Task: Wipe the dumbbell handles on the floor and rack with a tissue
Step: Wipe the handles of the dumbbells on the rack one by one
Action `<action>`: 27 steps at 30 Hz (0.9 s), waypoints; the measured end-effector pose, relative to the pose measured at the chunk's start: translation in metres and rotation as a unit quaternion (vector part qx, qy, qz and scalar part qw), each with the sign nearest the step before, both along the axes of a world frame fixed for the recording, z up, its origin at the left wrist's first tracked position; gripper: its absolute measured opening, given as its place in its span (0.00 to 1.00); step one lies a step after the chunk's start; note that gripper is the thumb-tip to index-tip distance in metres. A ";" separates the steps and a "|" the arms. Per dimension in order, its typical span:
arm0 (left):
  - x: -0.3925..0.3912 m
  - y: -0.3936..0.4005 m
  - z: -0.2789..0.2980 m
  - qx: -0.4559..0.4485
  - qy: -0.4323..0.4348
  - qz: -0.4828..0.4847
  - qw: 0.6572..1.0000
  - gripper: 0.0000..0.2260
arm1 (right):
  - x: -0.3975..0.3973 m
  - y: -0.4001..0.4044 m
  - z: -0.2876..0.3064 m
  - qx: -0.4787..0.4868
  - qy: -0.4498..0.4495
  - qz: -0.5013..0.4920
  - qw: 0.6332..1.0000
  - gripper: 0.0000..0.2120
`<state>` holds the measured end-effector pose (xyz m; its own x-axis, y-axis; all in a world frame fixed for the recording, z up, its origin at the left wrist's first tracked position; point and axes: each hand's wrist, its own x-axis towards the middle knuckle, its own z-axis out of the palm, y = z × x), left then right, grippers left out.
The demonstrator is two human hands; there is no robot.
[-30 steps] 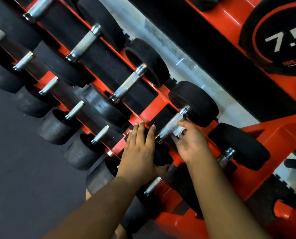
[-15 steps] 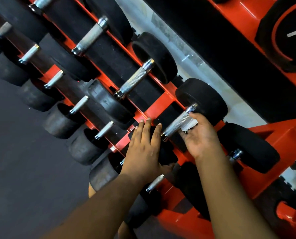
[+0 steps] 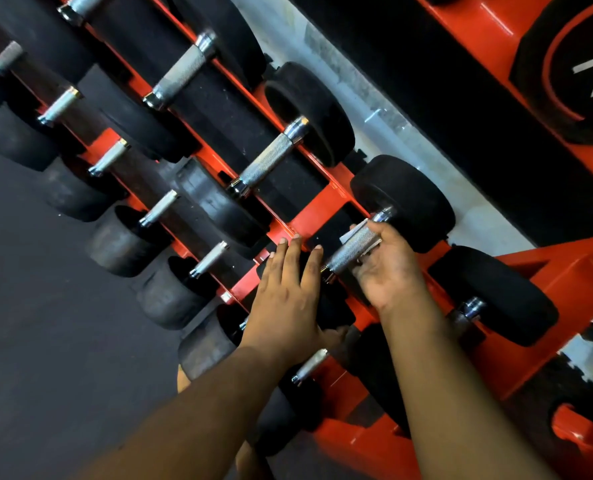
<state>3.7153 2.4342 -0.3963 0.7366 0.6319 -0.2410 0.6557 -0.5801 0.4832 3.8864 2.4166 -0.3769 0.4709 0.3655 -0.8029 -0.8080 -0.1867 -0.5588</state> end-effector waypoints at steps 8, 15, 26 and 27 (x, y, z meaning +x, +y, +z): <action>0.000 0.000 0.002 -0.001 -0.011 0.005 1.000 0.55 | -0.012 -0.007 -0.001 -0.019 0.013 0.024 0.999 0.10; -0.001 -0.001 -0.001 0.011 -0.008 -0.001 1.000 0.55 | -0.027 -0.028 -0.005 -0.020 0.018 0.038 0.999 0.09; 0.000 -0.001 0.000 0.012 -0.017 0.006 1.000 0.54 | -0.034 -0.020 -0.012 -0.139 -0.063 0.137 0.979 0.06; 0.001 -0.001 0.000 0.013 -0.019 0.006 1.000 0.54 | -0.031 -0.017 -0.013 -0.152 -0.074 0.140 0.976 0.07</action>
<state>3.7160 2.4329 -0.3960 0.7369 0.6468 -0.1965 0.6446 -0.5849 0.4924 3.8550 2.3994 -0.3903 0.5065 0.2513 -0.8248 -0.6162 -0.5636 -0.5501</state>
